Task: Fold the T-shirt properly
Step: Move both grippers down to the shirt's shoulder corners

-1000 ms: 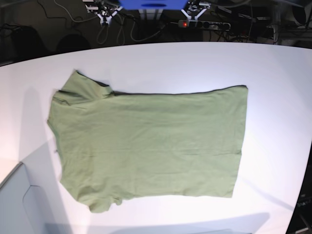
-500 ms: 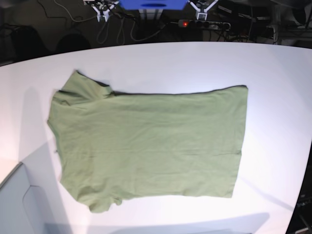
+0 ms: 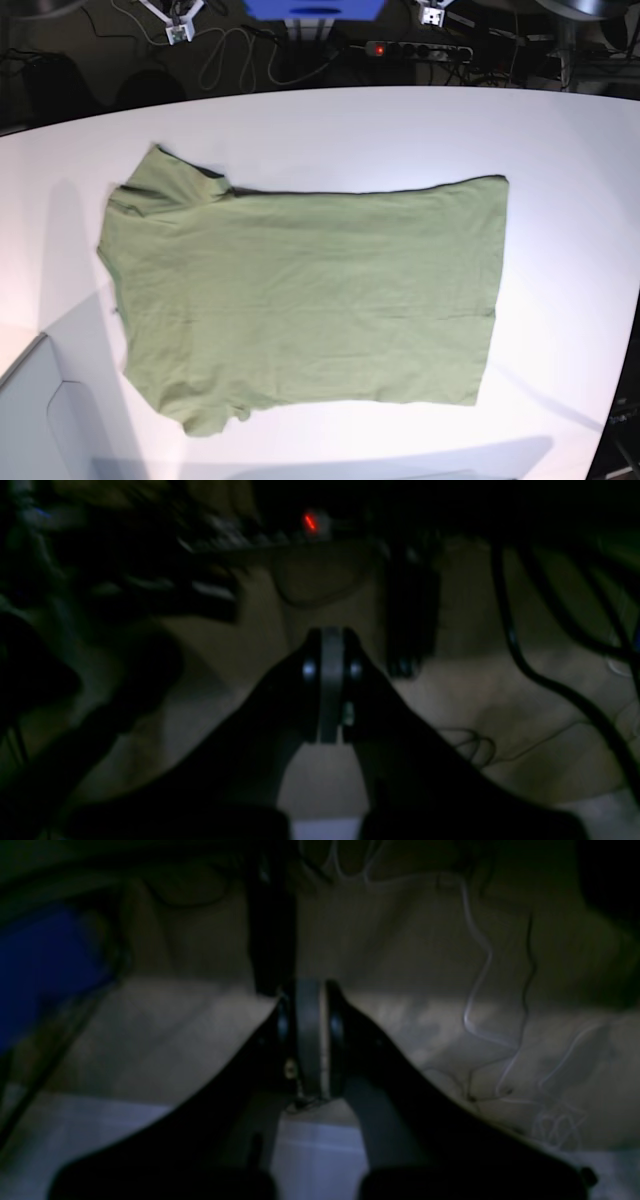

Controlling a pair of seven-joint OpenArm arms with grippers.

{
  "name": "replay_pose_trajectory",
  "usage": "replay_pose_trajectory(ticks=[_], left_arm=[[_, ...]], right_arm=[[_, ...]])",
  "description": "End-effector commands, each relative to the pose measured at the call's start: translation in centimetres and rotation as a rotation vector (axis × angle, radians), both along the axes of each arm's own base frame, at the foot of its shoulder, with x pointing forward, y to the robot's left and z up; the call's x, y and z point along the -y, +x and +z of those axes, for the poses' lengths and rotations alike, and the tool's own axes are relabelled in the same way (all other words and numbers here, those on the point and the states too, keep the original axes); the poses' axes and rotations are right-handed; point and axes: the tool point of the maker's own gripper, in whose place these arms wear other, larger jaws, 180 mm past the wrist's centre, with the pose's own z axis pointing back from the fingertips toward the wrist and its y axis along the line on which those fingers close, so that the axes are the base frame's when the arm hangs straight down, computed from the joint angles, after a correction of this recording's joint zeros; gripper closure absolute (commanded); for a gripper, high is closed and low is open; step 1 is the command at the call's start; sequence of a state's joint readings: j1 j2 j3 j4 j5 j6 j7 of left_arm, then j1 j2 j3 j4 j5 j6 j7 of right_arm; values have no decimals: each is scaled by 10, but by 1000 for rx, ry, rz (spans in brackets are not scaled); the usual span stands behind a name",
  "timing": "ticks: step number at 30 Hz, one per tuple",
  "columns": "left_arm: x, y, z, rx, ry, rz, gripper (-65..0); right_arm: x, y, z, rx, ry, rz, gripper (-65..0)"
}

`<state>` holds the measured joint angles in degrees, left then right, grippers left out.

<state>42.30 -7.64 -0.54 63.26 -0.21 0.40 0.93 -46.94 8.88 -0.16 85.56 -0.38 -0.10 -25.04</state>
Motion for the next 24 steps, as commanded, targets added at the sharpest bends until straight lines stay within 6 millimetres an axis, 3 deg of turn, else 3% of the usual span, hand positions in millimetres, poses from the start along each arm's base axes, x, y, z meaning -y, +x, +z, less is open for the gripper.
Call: replay_pose_trajectory(ticks=[1,6,12,19,24], left_arm=[[4,-7,11,12,-14,-8,0],[9,20,62,142,-44,-28,0],[-14,82,134,357,-94,93,0],[-57,141,194,576,-56,188,0],[-79,171,217,691,-36,243,-214]], right_arm=[[1,3,15,32,4,16,0],[-6,34,72,146,17,78,0],[-19,79,128,297,35,133,0],[-22,112,136,387,37,135,-28],[-36,119,140,420,90,213,-226]])
